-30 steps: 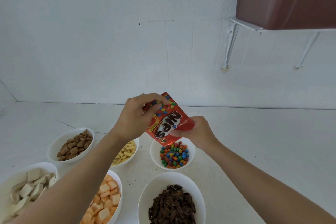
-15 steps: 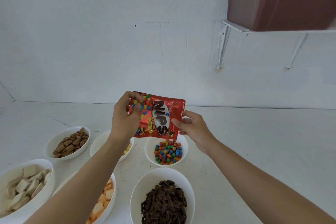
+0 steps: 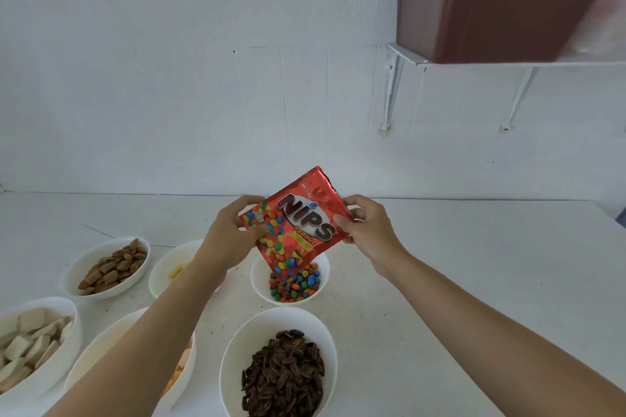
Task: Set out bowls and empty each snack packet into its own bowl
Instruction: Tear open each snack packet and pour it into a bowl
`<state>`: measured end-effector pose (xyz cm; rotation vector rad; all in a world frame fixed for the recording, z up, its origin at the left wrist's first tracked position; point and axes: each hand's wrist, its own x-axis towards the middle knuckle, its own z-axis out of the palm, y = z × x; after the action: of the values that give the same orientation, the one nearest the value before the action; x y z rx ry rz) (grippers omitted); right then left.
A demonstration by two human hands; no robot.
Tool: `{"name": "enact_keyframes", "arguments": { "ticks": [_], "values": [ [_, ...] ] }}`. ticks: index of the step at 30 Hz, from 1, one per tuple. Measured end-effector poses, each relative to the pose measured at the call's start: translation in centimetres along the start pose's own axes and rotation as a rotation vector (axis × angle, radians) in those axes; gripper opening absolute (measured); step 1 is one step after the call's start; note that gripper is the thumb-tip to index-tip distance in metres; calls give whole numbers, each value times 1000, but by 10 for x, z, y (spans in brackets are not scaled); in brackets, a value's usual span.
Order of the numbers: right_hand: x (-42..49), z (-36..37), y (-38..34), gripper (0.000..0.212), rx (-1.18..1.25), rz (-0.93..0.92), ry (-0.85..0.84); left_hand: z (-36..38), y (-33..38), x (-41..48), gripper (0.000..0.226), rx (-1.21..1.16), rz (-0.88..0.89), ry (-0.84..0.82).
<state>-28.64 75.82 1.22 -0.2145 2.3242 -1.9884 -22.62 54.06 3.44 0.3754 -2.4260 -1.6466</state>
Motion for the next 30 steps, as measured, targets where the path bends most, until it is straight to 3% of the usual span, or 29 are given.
{"name": "enact_keyframes", "arguments": {
  "ticks": [5,9,15,24,30],
  "values": [
    [1,-13,-6,11,-139,-127,135,4,8,5,14,410,62,-86],
    [-3,-19,-20,13,-294,-254,176,16,21,-2,29,657,149,-137],
    [-17,-27,-28,13,-442,-374,179,27,45,-14,41,695,429,-48],
    [-53,-52,-30,14,-664,-428,309,35,54,-40,30,754,436,-197],
    [-97,-64,-41,15,-806,-430,360,35,73,-78,26,721,579,-286]
  ]
}}
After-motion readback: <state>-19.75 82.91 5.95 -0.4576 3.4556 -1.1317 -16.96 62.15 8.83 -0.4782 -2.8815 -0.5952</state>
